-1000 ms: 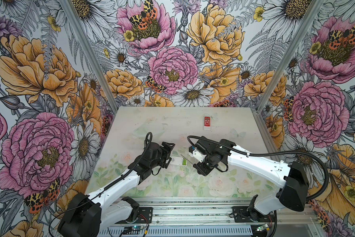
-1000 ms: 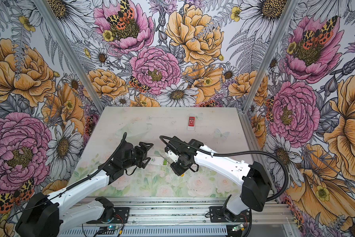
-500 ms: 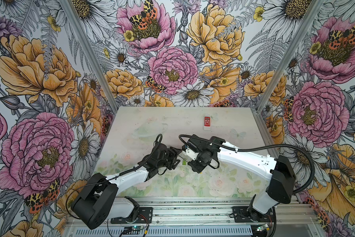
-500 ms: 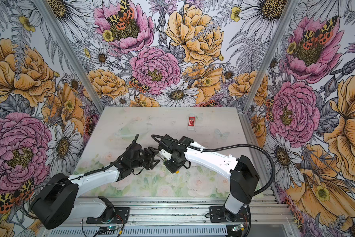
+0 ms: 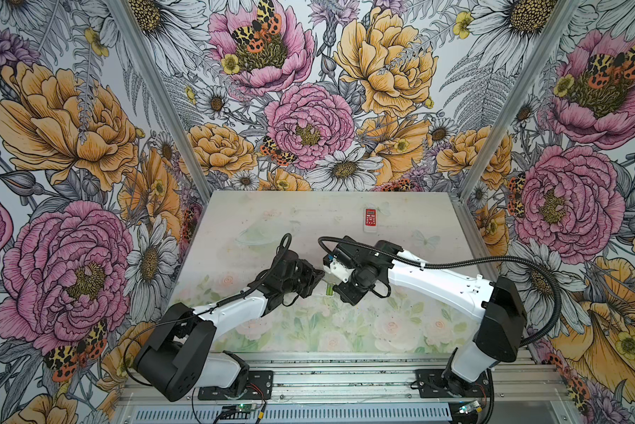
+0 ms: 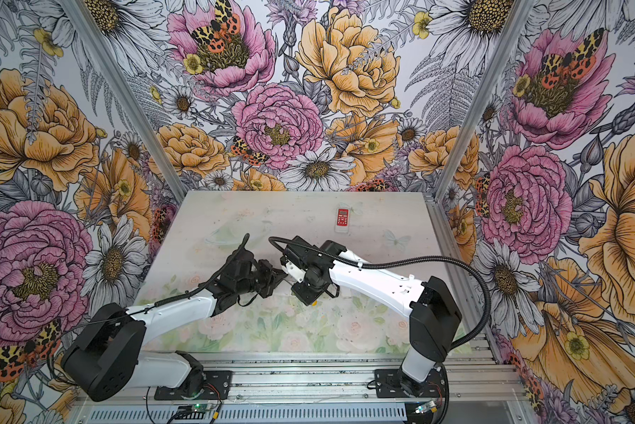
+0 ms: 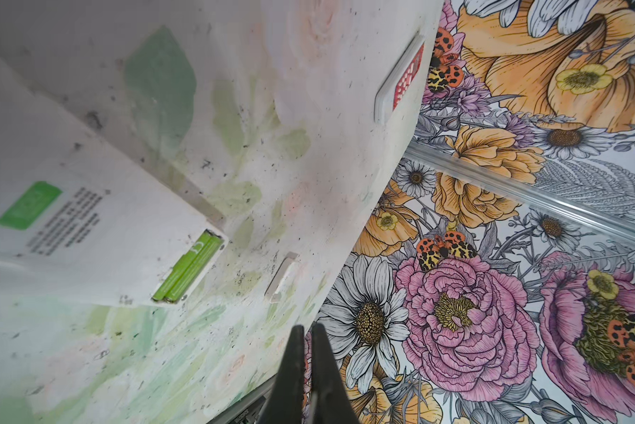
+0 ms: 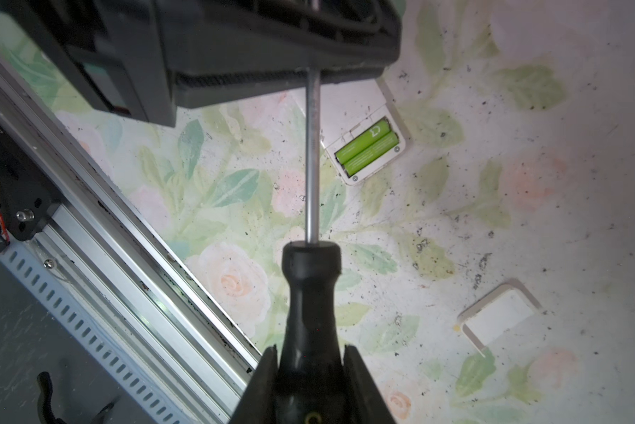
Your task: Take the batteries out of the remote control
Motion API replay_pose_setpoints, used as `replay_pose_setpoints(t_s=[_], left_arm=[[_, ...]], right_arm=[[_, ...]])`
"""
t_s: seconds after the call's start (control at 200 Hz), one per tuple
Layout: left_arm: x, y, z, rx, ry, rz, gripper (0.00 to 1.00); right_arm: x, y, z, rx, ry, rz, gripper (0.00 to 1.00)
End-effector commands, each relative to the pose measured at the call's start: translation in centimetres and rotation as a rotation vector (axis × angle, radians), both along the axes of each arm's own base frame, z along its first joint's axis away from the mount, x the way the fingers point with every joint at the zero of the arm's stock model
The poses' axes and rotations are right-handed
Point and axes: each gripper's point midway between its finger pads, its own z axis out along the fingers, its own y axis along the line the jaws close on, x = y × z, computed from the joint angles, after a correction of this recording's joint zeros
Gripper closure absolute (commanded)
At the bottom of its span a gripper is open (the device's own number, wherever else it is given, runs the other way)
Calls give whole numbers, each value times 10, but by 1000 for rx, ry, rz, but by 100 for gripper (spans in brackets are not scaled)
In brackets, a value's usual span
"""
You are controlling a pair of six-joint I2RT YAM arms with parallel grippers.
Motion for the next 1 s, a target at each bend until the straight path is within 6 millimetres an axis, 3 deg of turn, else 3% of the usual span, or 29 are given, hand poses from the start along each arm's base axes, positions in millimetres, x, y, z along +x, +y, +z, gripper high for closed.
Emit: replay_pose_setpoints(t_s=[0.0,0.055,0.2,0.285,0.46,0.59,0.746,0.991], left_arm=[[4,-6,35,-103,-68,-15,100],[5,-5,38,-142,-60,1,100],[10,-3,50,-320,-43,79,100],[12,-6,64,-449,-31,122,100],[16,-18,85,-618,-18,151,100],[20,-29,93,-714,-9,151,100],[18,-43,91,-691,10,126,100],[21,-40,91,-681,7,148,100]], right_arm=[[14,-4,18,42,-57,-79,57],[17,-3,30,111,-69,-109,51],[29,-1,91,434,-201,-193,42],[42,-14,120,623,-279,-270,38],[46,-29,151,889,-349,-309,36],[40,-24,153,954,-372,-251,36],[38,-19,147,943,-342,-225,36],[41,-24,132,854,-342,-262,37]])
